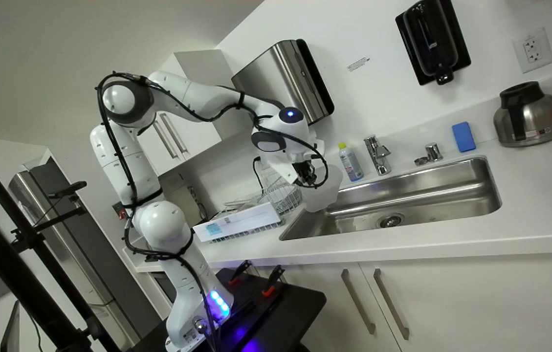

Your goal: Pick up the jar from the plate holder and put it in the sink

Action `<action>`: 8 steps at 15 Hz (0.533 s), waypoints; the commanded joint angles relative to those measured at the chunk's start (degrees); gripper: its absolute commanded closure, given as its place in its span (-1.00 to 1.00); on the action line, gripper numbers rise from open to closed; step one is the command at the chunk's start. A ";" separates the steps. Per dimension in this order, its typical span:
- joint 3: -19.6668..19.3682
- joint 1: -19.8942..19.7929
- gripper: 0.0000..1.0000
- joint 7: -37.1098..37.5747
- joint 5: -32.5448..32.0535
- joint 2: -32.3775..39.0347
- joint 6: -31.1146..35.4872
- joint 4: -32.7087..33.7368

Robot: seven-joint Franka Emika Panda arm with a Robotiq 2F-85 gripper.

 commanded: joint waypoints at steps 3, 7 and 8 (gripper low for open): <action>5.71 -6.66 0.96 -0.91 -0.01 14.39 -9.66 11.41; 9.03 -8.23 0.96 -0.69 -1.05 21.56 -7.17 16.36; 9.61 -8.55 0.96 -0.53 -1.48 23.15 -7.14 17.64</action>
